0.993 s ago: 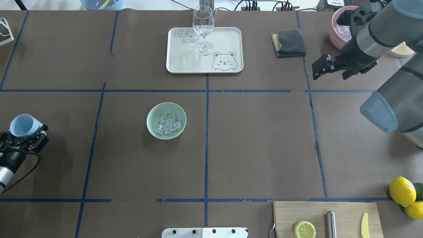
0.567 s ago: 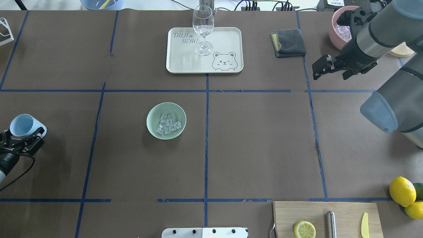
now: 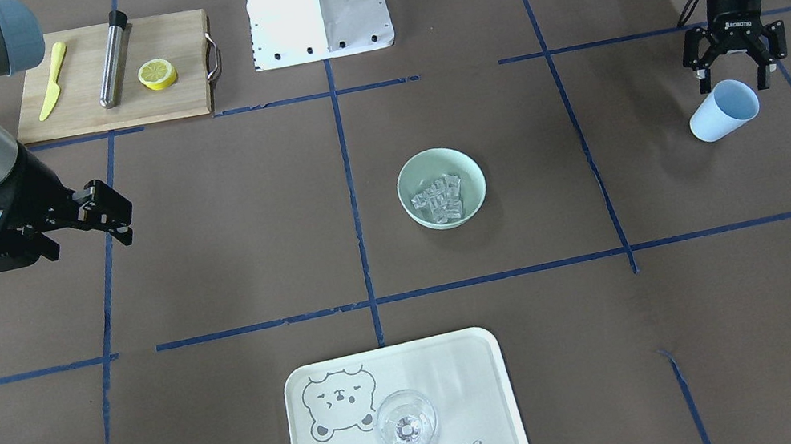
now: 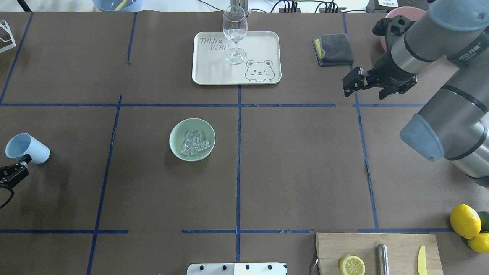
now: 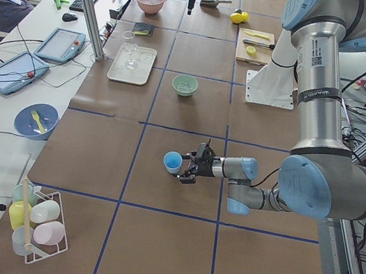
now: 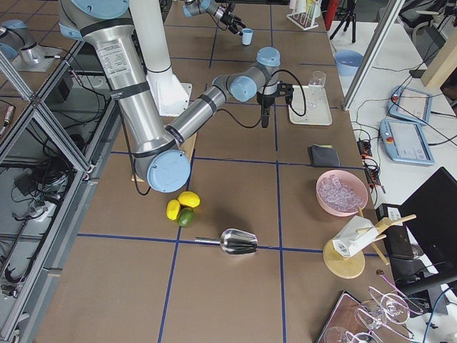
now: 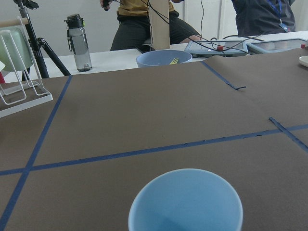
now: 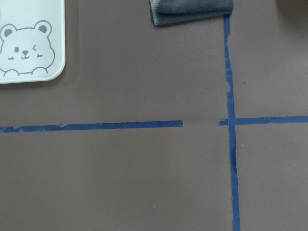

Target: Pour ice into bowl

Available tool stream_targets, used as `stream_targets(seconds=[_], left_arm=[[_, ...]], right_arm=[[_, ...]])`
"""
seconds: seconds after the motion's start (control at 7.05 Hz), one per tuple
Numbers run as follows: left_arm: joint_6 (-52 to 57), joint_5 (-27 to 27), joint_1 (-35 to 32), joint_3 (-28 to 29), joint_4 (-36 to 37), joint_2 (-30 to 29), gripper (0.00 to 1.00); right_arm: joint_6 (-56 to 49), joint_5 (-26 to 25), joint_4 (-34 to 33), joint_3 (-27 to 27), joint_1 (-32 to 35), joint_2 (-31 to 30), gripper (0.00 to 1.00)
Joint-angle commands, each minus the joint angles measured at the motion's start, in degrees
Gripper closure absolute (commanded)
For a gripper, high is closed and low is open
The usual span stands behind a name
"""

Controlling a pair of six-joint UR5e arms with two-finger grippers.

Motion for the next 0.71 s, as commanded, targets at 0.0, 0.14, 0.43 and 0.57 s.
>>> stream_targets(seconds=[0.0, 0.14, 0.43, 0.57], left_arm=[[-0.1, -3.6, 0.0, -0.1, 0.0, 0.1, 0.0], [-0.1, -5.9, -0.1, -0.2, -0.1, 0.3, 0.0], [-0.1, -11.5, -0.1, -3.6, -0.1, 3.4, 0.0], [0.0, -15.1, -0.3, -6.8, -0.1, 6.9, 0.0]], right_arm=[[1.8, -1.1, 0.0, 0.0, -1.3, 0.9, 0.0], [2.4, -1.2, 0.0, 0.0, -1.8, 1.3, 0.0], [2.5, -1.7, 0.0, -0.2, -2.8, 2.0, 0.0], [2.5, -1.9, 0.0, -0.3, -3.3, 2.1, 0.0]])
